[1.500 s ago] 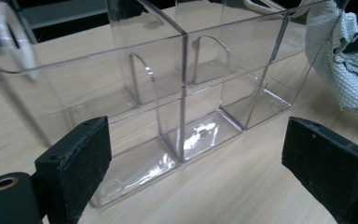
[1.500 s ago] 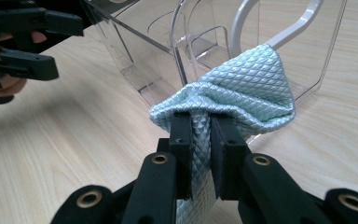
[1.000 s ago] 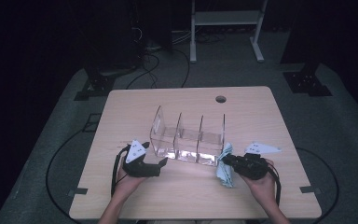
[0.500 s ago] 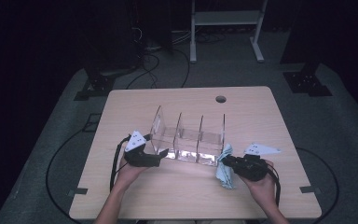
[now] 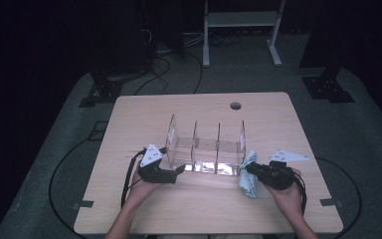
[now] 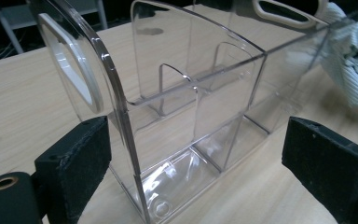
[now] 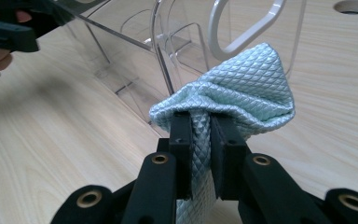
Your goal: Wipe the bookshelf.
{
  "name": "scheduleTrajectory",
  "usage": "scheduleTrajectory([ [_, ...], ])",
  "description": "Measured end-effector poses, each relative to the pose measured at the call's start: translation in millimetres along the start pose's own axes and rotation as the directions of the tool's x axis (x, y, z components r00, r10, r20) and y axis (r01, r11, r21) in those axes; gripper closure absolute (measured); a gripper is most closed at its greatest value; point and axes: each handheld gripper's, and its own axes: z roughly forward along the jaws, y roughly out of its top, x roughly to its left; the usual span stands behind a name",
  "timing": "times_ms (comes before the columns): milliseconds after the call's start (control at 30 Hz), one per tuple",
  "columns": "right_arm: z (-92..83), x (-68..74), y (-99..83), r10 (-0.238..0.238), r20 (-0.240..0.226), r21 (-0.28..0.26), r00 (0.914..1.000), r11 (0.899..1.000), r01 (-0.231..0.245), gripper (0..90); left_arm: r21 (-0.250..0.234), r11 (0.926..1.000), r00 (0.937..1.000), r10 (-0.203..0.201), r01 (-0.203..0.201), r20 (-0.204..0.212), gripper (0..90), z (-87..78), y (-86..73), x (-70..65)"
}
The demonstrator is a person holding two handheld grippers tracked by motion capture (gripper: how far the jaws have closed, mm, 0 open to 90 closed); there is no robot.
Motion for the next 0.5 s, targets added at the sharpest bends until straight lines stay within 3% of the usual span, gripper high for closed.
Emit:
scheduleTrajectory([
  [333,-16.6,-28.3,-3.1,0.058,0.068,-0.024,0.9960,0.998,-0.056,79.7,0.003,0.9984,0.9949,0.056,-0.057,0.084,7.8,12.5,6.0,-27.5],
  [433,-19.5,-34.4,-4.1,0.078,0.074,-0.033,0.9942,0.997,-0.076,79.7,-0.004,0.9976,0.9944,0.069,-0.069,0.080,9.0,15.8,8.0,-26.1],
  [500,-19.7,-35.2,-4.0,0.082,0.075,-0.038,0.9938,0.996,-0.079,79.8,-0.008,0.9985,0.9958,0.055,-0.055,0.073,8.9,17.4,7.9,-21.5],
])
